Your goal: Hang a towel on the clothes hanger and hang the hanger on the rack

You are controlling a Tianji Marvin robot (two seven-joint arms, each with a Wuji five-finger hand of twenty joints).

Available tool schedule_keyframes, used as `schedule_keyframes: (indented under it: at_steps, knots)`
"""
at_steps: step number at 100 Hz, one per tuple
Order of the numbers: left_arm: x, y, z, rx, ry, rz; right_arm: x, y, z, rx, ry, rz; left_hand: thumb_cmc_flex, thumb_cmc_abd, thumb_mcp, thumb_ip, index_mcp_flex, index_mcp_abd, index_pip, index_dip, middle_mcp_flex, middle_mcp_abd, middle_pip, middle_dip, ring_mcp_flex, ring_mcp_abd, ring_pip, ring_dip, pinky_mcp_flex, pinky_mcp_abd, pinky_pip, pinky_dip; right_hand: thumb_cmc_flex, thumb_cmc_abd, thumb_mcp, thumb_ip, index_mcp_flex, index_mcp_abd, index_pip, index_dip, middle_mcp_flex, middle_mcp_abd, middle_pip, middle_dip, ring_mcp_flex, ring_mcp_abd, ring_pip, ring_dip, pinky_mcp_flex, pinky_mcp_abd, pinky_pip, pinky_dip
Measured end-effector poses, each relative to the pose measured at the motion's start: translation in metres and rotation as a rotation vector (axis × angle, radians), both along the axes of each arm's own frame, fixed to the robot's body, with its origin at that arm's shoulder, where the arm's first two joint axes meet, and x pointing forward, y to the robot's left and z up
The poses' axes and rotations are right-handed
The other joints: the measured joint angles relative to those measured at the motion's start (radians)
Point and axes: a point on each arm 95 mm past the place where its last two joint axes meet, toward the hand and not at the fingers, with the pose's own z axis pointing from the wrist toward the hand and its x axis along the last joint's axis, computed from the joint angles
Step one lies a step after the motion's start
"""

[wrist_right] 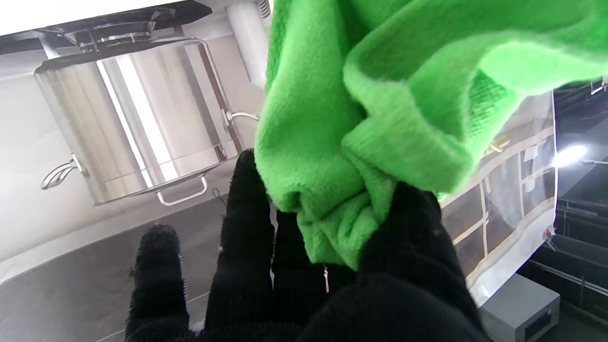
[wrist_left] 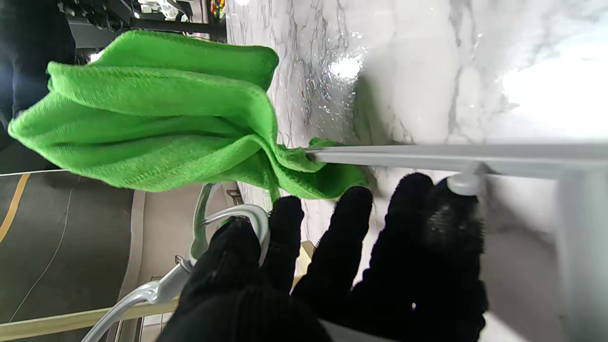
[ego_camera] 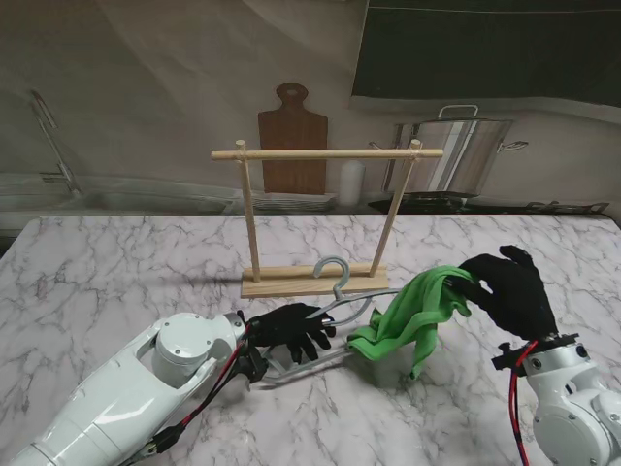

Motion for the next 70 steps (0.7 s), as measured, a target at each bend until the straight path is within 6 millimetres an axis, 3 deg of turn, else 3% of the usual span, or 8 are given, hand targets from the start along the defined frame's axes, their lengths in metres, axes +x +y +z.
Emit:
schedule_keyframes:
  at_steps: [28, 53, 70]
  knots:
    - [0.001, -0.016, -0.001, -0.018, 0.018, -0.024, 0.023, 0.042, 0.004, -0.063, -0.055, -0.095, 0.000, 0.000, 0.000, 0.000, 0.000, 0.002, 0.000, 0.000, 0.001, 0.000, 0.000, 0.000, 0.000, 0.000, 0.000, 0.000, 0.000, 0.000, 0.000, 0.000, 0.000, 0.000, 0.000, 0.000, 0.000, 0.001, 0.000, 0.000, 0.000, 0.005, 0.000, 0.001, 0.000, 0.000, 0.000, 0.000, -0.002, 0.000, -0.001, 0.000]
    - [0.004, -0.022, -0.001, -0.017, 0.029, -0.029, 0.030, 0.059, 0.018, 0.029, -0.115, -0.144, 0.008, 0.000, 0.000, 0.000, 0.000, 0.003, -0.001, 0.000, 0.016, 0.000, -0.003, 0.000, 0.000, 0.001, 0.000, 0.000, 0.000, 0.000, 0.000, 0.000, 0.021, 0.000, 0.000, 0.005, 0.000, 0.029, 0.000, 0.000, -0.001, 0.022, 0.000, 0.002, -0.001, 0.001, 0.011, 0.000, -0.020, 0.000, -0.011, 0.000]
    - [0.003, -0.023, 0.003, -0.066, 0.031, 0.008, 0.029, 0.067, 0.020, 0.004, -0.129, -0.134, 0.009, 0.000, 0.000, 0.000, 0.000, 0.006, -0.001, 0.000, 0.016, 0.001, -0.003, 0.000, 0.001, 0.002, 0.006, 0.000, 0.000, 0.000, 0.000, 0.000, 0.021, 0.000, 0.000, 0.005, 0.000, 0.029, 0.000, -0.001, -0.001, 0.023, 0.000, 0.002, -0.001, 0.001, 0.024, 0.001, -0.025, 0.000, -0.012, 0.000]
